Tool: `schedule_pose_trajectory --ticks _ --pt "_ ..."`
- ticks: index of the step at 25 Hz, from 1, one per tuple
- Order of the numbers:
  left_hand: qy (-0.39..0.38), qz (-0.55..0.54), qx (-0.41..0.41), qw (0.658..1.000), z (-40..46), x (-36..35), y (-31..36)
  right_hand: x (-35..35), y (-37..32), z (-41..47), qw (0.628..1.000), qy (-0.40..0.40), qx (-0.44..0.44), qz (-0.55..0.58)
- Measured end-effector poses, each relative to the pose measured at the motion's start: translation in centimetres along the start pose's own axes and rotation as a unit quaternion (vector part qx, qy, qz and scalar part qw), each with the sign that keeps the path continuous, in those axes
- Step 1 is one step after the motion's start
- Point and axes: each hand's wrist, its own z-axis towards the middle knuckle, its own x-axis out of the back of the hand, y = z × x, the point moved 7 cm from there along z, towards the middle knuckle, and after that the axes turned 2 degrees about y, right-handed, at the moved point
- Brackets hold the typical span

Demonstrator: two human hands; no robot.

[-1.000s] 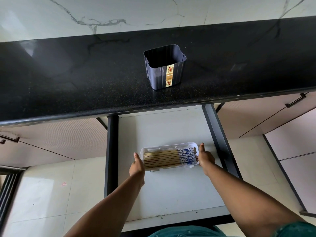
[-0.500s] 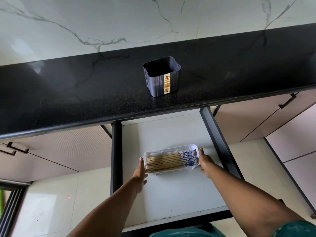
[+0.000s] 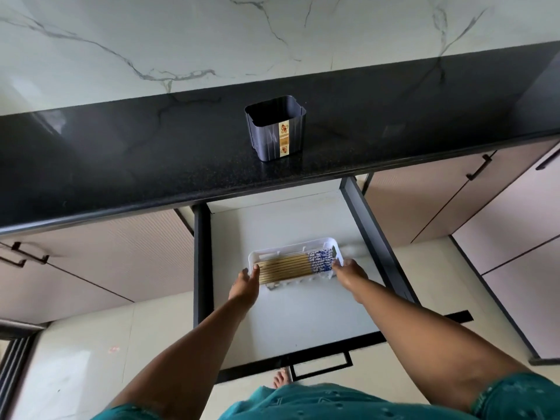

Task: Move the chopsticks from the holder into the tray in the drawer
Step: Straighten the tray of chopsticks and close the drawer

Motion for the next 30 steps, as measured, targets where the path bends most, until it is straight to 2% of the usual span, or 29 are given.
schedule_pose_trajectory --ticks 2,4,7,11,13,17,19,24,30 --pt "0.010 -0.001 -0.017 1.000 -1.7 -0.2 -0.1 0.4 -0.3 -1.1 0.998 0.011 0.055 -0.040" --pt "0.053 0.073 -0.076 0.993 -4.5 -0.1 0.1 1.1 -0.5 -2.9 0.988 0.033 0.128 -0.075" --pt "0.148 0.207 -0.234 0.938 -10.0 -0.3 1.2 2.6 0.0 -7.0 0.958 0.109 0.251 -0.093" --pt "0.225 0.236 -0.344 0.880 -18.8 -3.1 0.6 3.6 3.2 -15.0 0.866 0.195 0.424 -0.182" --pt "0.238 0.259 -0.372 0.859 -21.9 -5.4 -0.6 2.8 6.0 -18.0 0.823 0.216 0.469 -0.236" --pt "0.187 0.317 -0.321 0.873 -25.0 -10.0 -4.9 -0.1 11.8 -20.9 0.795 0.175 0.486 -0.318" --pt "0.154 0.362 -0.293 0.871 -26.1 -11.5 -6.5 -1.3 13.9 -21.1 0.801 0.131 0.472 -0.345" --pt "0.138 0.410 -0.238 0.869 -25.4 -11.0 -7.9 -2.2 15.6 -19.1 0.826 0.045 0.396 -0.398" --pt "0.126 0.414 -0.221 0.874 -23.7 -10.7 -7.0 -2.6 15.4 -17.4 0.815 0.022 0.379 -0.437"
